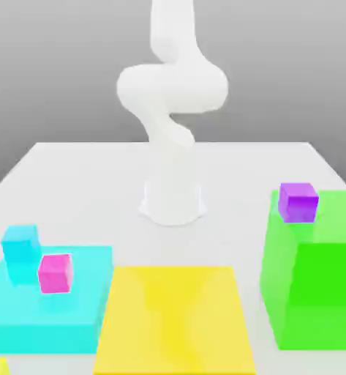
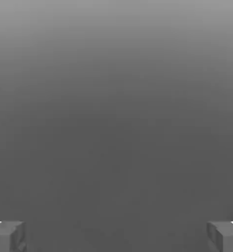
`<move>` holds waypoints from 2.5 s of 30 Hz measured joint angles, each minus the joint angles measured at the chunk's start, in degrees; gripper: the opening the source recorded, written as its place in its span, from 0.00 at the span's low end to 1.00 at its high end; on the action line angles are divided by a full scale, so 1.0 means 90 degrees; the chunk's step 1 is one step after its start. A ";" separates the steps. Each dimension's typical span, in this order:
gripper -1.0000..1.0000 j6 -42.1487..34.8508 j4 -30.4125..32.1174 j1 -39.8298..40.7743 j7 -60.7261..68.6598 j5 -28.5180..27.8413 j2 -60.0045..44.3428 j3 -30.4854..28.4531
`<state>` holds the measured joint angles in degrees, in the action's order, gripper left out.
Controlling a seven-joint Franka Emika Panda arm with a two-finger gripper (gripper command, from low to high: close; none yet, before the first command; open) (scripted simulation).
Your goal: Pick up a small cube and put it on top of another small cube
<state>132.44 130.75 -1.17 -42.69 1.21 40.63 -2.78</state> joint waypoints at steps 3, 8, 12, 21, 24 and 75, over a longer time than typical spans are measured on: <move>0.50 0.0093 -0.0142 -0.0132 0.0470 0.0214 -0.0720 -0.0373; 0.50 0.0236 -0.0370 -0.0240 0.1292 0.0658 -0.1875 -0.0897; 0.50 0.0342 -0.0555 -0.0309 0.1963 0.1031 -0.2800 -0.1300; 0.50 0.0584 -0.0968 0.0055 0.3440 0.1832 -0.4882 -0.1720; 0.50 0.0694 -0.1097 0.0233 0.3850 0.1974 -0.5544 -0.1741; 0.00 0.1294 0.2329 0.0720 0.1355 -0.0700 -0.3611 -0.2451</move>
<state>144.08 151.72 5.31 -30.50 -5.09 8.14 -24.84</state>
